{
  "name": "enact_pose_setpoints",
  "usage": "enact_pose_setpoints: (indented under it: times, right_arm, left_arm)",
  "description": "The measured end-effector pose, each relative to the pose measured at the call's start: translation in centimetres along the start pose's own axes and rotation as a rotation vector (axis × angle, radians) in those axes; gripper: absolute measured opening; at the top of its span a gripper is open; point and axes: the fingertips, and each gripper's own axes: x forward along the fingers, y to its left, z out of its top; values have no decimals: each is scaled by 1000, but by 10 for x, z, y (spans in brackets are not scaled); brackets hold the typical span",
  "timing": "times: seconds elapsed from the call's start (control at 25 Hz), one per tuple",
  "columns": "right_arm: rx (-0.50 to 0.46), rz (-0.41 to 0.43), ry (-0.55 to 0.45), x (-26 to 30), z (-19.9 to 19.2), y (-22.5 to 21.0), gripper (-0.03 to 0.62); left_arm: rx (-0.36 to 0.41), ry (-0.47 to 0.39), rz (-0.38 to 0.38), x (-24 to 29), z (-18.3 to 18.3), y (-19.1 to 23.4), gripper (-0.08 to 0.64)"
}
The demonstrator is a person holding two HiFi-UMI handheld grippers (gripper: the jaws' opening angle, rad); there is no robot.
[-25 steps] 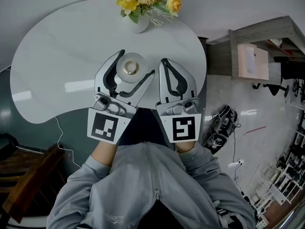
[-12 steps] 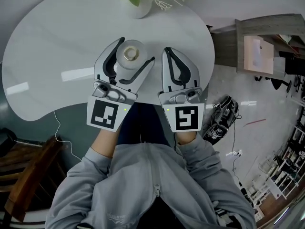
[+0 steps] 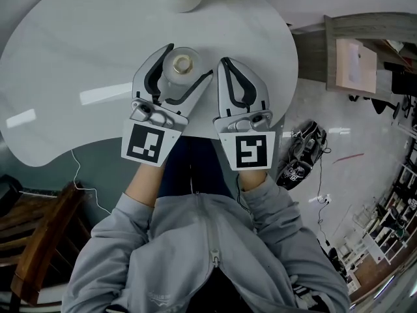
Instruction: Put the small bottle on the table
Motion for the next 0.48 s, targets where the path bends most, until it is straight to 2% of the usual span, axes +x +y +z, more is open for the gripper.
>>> enact_pose_setpoints:
  times: [0.48]
  right_arm:
    - [13, -1, 46, 7, -25, -1, 28]
  left_arm:
    - [7, 39, -16, 14, -28, 1, 336]
